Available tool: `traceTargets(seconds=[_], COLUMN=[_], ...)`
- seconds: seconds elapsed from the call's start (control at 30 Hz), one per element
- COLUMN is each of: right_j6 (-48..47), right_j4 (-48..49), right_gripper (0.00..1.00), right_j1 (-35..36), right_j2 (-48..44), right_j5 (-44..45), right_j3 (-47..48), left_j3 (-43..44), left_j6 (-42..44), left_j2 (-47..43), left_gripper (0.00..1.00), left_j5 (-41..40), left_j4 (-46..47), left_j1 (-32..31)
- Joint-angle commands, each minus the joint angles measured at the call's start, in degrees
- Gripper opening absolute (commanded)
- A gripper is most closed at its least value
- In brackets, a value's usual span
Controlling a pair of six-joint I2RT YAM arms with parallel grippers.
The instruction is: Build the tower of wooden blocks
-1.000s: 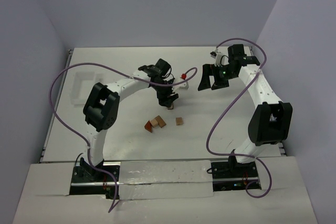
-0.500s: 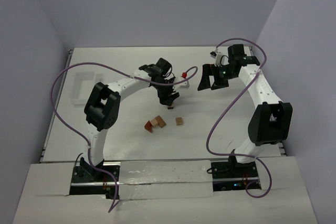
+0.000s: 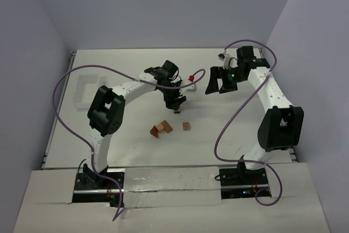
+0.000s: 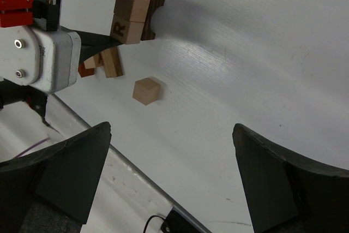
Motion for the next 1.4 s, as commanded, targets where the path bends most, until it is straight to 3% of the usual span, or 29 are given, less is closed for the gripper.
traceTargets(seconds=[0.0, 0.77, 1.17, 1.37], right_j6=[-0.4, -0.6, -0.7, -0.7], right_j4=[-0.4, -0.7, -0.8, -0.9], right_gripper=[1.0, 1.0, 1.0, 1.0], right_j1=[-0.3, -0.3, -0.3, -0.3], right_j2=[-0.8, -0.6, -0.4, -0.3], right_j5=[-1.4, -1.9, -2.2, -2.2], right_j3=[2.2, 2.3, 2.5, 2.4], left_j3=[2.5, 2.9, 2.6, 2.5], left_j6=[0.0, 0.6, 1.1, 1.7], left_j2=[0.9, 1.3, 1.3, 1.2], left_gripper=[0.5, 0.52, 0.77, 0.83], left_j5=[-0.1, -0.8, -0.4, 0.0], left_j4=[1.8, 1.4, 1.3, 0.6], left_j1=[-0.3, -0.2, -0.2, -0.2])
